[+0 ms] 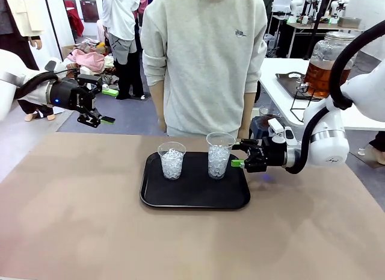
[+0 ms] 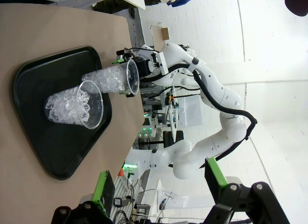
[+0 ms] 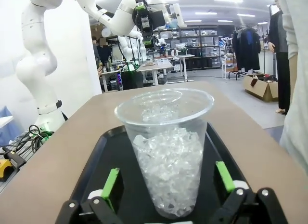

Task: Pour the drink into the iced cup.
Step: Pick up the iced cup indicated by the human and present it to them.

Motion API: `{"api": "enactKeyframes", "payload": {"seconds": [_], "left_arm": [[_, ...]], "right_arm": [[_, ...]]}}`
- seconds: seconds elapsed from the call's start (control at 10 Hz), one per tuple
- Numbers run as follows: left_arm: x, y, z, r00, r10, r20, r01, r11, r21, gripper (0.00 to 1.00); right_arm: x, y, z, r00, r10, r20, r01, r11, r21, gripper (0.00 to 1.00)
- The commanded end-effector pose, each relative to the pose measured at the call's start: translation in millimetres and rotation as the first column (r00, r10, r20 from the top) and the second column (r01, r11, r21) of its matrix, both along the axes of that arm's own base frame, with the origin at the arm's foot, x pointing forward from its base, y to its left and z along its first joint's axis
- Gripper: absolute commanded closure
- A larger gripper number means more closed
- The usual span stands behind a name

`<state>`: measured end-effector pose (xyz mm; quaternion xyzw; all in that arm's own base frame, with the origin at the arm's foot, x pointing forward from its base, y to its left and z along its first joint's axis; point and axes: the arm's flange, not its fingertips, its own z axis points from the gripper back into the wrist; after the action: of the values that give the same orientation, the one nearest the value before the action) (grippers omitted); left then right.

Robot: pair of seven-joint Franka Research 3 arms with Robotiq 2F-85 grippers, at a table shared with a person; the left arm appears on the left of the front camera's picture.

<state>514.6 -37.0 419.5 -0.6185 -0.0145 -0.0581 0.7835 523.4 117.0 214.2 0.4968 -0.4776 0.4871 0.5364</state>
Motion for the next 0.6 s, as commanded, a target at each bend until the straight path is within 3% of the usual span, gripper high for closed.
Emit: {"api": "enactKeyframes", "payload": {"seconds": [0.0, 0.5], "left_arm": [[-2.3, -1.0, 2.1, 1.000, 0.006, 0.002, -0.006, 1.000, -0.009, 0.00], [-2.3, -1.0, 2.1, 1.000, 0.006, 0.002, -0.006, 1.000, -0.009, 0.00]], "right_arm": [[5.0, 10.4, 1.2, 0.999, -0.013, -0.034, 0.014, 1.000, 0.006, 0.00], [1.0, 19.2, 3.6, 0.999, -0.009, -0.046, 0.009, 1.000, 0.007, 0.00]]}}
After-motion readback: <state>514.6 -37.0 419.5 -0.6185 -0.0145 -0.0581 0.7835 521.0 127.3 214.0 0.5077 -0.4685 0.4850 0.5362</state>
